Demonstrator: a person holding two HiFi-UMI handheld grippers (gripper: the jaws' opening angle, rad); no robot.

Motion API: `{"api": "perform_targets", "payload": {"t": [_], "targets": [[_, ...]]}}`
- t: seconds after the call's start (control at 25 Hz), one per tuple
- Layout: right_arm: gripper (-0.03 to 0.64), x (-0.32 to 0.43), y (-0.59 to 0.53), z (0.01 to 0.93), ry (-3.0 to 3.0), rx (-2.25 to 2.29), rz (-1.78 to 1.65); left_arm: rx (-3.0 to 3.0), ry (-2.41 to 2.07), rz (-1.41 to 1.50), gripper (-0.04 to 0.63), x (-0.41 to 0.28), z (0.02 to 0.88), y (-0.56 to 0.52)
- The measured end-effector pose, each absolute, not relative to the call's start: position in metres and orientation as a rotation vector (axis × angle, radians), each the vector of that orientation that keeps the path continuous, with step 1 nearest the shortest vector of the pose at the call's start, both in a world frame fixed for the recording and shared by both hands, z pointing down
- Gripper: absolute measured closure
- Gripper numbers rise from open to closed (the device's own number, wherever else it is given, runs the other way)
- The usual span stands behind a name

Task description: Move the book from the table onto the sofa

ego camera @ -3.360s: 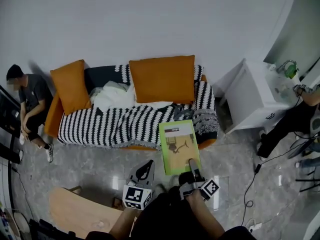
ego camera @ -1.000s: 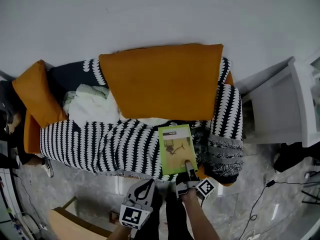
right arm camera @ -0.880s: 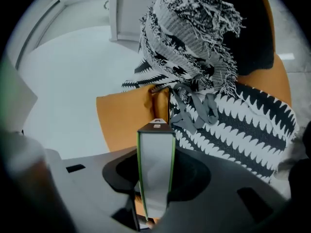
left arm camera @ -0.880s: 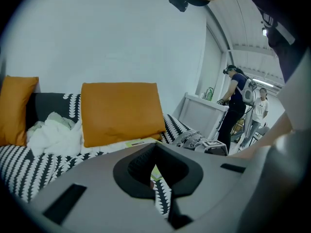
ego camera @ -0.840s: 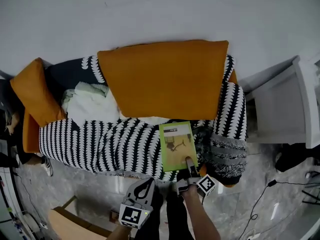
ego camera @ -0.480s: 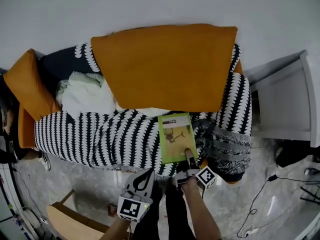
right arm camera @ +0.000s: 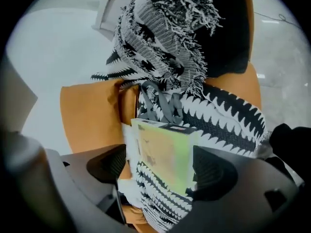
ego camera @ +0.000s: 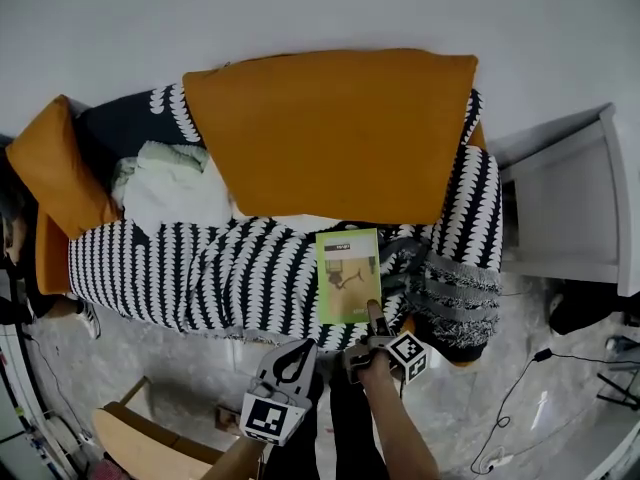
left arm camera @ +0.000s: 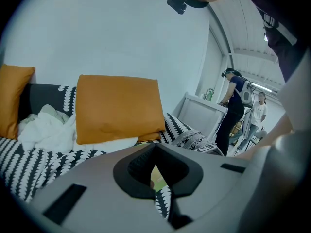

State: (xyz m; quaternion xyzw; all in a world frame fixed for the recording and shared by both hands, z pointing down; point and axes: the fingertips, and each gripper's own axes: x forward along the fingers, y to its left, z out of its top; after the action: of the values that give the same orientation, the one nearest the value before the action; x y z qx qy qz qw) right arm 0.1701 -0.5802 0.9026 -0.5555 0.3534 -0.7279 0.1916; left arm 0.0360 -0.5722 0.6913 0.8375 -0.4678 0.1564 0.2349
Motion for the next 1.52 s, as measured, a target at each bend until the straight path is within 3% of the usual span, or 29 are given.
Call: {"api": "perform_targets", "payload": {"t": [0.32,0.84,1.52], "targets": [[0.207,0.17,-0.581,0.886,1.034,-1.491,-2.024,2.288,-1.327,0.399,0.581,0.026,0.684,-0.576],[0.219,0.15,-0.579,0.742,1.537,-1.17,-1.892,2.288,-1.359,0.404,0.581,0.03,0.624,-0.566],[0.456,0.138,-0.563,0.579,2.087,-1.128,-1.578,2.343,-1.409,0.337,0.581,0.037,0.522,-0.55]]}}
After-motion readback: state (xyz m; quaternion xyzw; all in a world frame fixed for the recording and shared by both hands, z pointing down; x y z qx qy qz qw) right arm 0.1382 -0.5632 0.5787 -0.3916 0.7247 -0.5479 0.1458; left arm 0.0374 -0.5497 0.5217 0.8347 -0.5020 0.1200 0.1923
